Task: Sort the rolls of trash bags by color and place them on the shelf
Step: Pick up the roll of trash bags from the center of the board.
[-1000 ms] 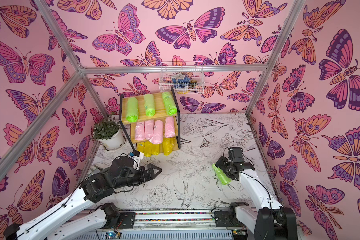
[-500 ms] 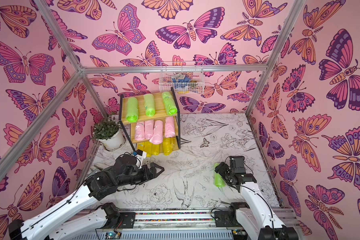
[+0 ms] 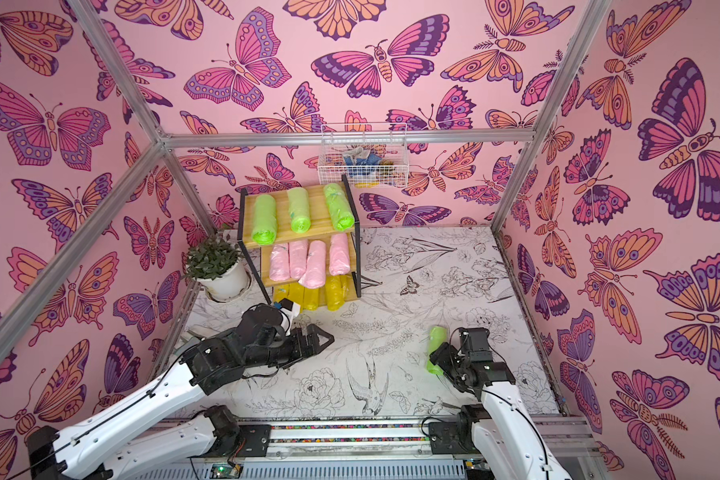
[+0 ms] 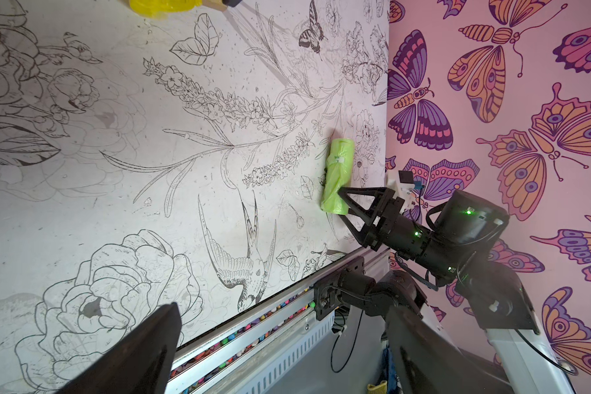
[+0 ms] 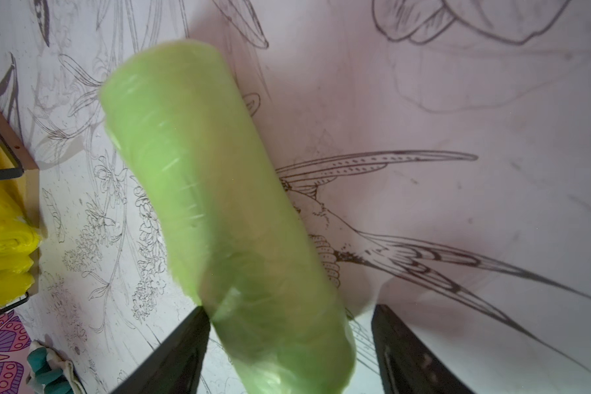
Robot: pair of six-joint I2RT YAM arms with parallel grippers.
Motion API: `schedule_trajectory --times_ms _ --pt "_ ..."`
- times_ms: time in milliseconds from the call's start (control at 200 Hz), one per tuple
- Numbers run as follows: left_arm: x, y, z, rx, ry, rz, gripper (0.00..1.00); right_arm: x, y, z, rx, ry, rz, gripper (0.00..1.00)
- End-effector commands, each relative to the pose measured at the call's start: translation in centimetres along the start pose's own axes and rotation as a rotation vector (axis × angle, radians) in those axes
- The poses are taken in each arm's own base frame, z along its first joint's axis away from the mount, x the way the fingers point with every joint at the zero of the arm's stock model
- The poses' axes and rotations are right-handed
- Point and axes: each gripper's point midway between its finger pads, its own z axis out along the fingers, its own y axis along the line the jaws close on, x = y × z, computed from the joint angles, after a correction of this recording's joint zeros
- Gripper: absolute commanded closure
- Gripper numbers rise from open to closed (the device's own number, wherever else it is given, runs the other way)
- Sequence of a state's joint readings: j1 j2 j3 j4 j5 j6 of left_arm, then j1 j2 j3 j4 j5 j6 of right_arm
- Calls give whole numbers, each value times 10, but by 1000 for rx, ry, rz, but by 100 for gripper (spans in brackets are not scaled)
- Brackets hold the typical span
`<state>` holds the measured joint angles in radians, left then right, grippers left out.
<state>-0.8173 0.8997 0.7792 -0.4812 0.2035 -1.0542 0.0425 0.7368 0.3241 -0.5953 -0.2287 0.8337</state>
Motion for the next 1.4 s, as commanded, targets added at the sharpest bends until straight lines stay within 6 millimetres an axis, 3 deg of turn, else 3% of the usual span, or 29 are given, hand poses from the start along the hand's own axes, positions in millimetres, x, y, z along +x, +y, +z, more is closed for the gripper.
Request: schedule_trajectory --times_ms 0,521,771,1041,1252,1397 --pt "-6 -10 -4 33 -19 18 0 8 -7 0 25 30 -15 23" --pt "-3 -8 3 23 2 -3 0 14 -11 5 17 48 -50 43" --pt "-3 -8 3 24 5 -11 0 11 -7 7 25 58 -64 72" --pt "-3 -10 6 24 18 -13 0 10 -4 1 22 54 -70 98" --pt "-4 -17 4 41 21 -12 0 9 11 -21 -21 40 -93 100" --pt "-7 -43 2 147 32 4 0 9 37 -51 -101 35 -154 100"
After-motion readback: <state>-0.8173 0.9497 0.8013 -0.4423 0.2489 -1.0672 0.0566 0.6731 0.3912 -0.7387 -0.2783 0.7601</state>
